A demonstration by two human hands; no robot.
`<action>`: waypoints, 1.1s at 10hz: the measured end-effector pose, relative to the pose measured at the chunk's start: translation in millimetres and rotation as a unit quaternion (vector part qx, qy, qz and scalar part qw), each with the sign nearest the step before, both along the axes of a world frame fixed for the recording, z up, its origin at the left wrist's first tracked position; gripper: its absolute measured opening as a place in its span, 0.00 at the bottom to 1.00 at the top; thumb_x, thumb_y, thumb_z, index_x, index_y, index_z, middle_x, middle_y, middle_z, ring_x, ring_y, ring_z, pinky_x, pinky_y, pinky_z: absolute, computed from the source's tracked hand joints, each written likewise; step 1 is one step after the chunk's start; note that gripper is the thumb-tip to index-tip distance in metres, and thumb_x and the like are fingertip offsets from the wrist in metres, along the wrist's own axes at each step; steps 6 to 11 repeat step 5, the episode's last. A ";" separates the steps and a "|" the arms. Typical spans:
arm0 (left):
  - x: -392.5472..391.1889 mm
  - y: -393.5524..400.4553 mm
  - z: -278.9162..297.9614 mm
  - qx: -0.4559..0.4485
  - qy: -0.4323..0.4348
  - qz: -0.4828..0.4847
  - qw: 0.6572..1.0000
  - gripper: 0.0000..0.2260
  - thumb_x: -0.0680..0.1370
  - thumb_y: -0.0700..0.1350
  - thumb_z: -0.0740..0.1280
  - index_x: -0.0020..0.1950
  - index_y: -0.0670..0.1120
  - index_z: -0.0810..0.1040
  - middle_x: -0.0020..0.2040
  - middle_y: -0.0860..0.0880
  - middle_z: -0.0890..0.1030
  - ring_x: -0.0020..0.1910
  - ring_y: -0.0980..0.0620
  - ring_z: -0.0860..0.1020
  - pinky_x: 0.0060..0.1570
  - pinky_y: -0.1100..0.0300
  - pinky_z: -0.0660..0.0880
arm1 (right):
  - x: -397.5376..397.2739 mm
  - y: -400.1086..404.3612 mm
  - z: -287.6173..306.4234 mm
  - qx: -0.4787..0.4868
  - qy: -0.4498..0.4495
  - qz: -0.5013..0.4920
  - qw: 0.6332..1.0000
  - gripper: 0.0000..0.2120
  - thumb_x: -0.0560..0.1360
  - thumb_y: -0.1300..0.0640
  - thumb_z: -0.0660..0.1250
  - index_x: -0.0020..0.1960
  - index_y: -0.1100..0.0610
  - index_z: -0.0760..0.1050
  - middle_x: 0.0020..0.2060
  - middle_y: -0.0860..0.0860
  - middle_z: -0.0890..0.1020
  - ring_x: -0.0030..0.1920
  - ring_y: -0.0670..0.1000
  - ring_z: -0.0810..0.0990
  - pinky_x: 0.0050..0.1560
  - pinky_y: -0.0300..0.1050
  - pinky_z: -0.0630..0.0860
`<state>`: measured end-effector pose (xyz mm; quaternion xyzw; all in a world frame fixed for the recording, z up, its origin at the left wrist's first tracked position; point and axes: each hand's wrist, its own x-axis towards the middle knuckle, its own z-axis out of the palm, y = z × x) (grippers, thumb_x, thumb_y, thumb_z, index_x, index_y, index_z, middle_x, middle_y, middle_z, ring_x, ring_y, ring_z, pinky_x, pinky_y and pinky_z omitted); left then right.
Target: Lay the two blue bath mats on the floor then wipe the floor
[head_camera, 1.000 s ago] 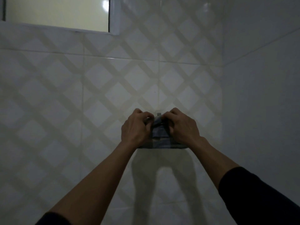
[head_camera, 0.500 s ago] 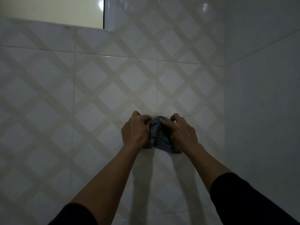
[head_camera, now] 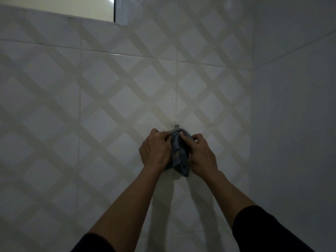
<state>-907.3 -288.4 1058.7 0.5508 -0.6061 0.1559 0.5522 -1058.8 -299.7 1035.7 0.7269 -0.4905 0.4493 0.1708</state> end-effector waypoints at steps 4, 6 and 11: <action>9.0 1.7 -51.2 0.024 -0.054 -0.015 0.998 0.19 0.83 0.55 0.55 0.75 0.63 0.65 0.54 0.50 0.77 0.51 0.47 0.75 0.35 0.57 0.70 | 15.2 14.7 -50.4 0.045 -0.031 0.011 0.998 0.31 0.80 0.53 0.58 0.79 0.44 0.49 0.79 0.48 0.51 0.73 0.55 0.60 0.63 0.55 0.73; 22.6 23.0 -83.6 0.080 -0.061 -0.031 0.994 0.21 0.83 0.58 0.54 0.77 0.62 0.61 0.56 0.50 0.78 0.56 0.46 0.76 0.41 0.53 0.75 | 6.5 34.0 -81.2 0.095 0.016 -0.036 0.995 0.34 0.78 0.63 0.59 0.78 0.44 0.51 0.79 0.48 0.48 0.71 0.58 0.62 0.56 0.53 0.75; 22.6 23.0 -83.6 0.080 -0.061 -0.031 0.994 0.21 0.83 0.58 0.54 0.77 0.62 0.61 0.56 0.50 0.78 0.56 0.46 0.76 0.41 0.53 0.75 | 6.5 34.0 -81.2 0.095 0.016 -0.036 0.995 0.34 0.78 0.63 0.59 0.78 0.44 0.51 0.79 0.48 0.48 0.71 0.58 0.62 0.56 0.53 0.75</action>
